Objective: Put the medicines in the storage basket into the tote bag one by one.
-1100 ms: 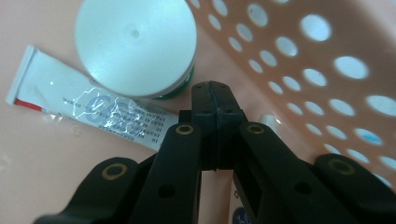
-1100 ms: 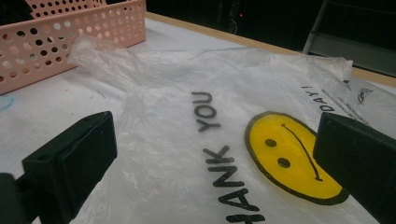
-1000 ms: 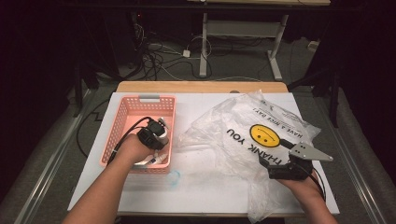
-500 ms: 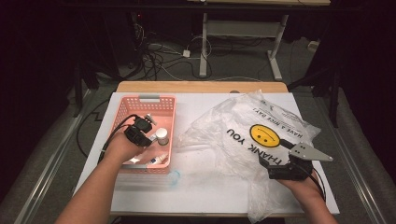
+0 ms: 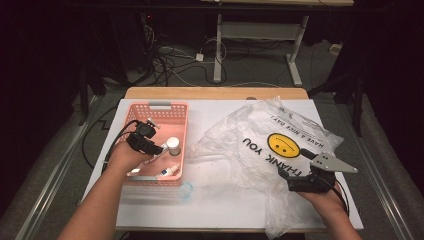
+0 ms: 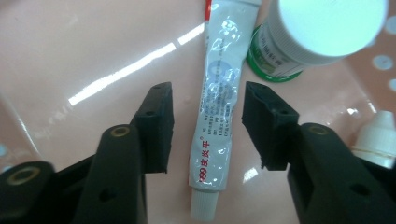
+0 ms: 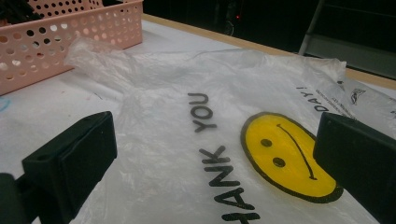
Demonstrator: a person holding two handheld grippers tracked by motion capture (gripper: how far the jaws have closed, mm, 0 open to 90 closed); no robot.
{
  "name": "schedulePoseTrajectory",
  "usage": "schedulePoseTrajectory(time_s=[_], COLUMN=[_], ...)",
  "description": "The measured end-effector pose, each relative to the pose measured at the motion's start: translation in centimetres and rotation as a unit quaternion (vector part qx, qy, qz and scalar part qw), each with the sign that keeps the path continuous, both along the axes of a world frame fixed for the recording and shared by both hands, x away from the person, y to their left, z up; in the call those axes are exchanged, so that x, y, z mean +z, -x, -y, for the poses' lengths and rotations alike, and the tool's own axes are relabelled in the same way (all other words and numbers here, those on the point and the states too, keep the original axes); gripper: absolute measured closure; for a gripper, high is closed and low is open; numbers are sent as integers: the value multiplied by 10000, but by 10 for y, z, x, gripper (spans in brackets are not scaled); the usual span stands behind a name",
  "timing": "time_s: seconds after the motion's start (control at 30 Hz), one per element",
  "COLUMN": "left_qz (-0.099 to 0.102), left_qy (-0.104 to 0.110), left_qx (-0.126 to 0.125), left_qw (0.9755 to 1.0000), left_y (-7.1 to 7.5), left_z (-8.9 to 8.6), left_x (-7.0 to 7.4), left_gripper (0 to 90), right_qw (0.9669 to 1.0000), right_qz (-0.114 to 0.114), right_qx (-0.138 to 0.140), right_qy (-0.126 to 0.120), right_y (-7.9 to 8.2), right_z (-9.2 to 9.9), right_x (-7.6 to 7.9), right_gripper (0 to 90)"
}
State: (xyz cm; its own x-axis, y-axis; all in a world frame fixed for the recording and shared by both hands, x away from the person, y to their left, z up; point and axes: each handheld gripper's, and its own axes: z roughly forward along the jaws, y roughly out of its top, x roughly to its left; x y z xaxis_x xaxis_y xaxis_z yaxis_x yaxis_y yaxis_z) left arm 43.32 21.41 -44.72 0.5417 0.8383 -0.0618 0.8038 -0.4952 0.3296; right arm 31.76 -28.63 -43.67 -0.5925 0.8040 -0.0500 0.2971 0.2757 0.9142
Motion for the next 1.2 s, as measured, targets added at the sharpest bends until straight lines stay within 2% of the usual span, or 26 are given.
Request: schedulePoseTrajectory(time_s=[0.17, 0.27, 0.37, 0.47, 0.67, 1.0, 1.2], left_qz=[-18, -102, -130, -116, -59, -51, -126], left_qy=[-110, -194, -121, -51, 40, 60, 153], left_qx=[-164, -223, -247, -262, -259, -276, -202], left_qw=[9998, 9995, 9995, 9996, 9996, 9996, 9996], left_y=[-1, -2, -3, -4, -5, -5, -6], left_z=[7, 10, 10, 9, 7, 7, 3], left_x=[-6, -10, -13, -13, -13, -13, -12], left_gripper=[437, 436, 440, 486, 666, 682, 684], right_qw=[10000, 10000, 10000, 10000, 10000, 10000, 10000], right_qz=[-2, 6, 8, 6, 7, 10, 1], right_qx=[-31, -19, -23, -39, -25, -17, -19], right_qy=[1, 17, 20, 15, 39, 51, 50], right_y=[0, 0, 0, 0, 1, 1, 1], right_z=[1, 0, 0, 0, 0, -1, -1], right_x=[0, -1, -1, 0, -1, -1, -2], right_gripper=[0, 0, 0, 0, 0, 0, 0])
